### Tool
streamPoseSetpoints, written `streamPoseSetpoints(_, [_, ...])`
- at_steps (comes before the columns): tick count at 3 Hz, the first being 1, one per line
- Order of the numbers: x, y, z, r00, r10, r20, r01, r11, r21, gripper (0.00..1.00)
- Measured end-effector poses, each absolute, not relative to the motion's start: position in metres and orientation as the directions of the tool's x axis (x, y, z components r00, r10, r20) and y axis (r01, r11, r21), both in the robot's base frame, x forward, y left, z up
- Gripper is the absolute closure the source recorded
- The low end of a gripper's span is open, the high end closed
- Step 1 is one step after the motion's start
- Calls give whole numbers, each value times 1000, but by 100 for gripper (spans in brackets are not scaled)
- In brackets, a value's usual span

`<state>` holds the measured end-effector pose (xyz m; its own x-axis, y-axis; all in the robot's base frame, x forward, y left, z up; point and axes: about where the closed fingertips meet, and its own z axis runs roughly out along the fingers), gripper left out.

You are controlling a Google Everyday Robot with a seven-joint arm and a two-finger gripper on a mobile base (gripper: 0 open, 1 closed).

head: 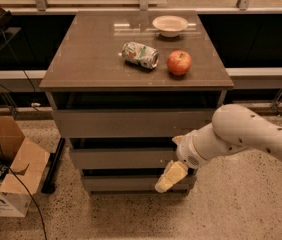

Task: Open middle drawer

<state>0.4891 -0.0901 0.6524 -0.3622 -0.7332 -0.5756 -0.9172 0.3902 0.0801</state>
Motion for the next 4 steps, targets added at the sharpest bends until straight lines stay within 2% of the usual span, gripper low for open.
streamPoseSetpoints(2, [502,-93,596,-387,-692,-610,-914,374,157,0])
streamPoseSetpoints(4, [530,-80,547,-447,-692,-566,-880,453,141,0])
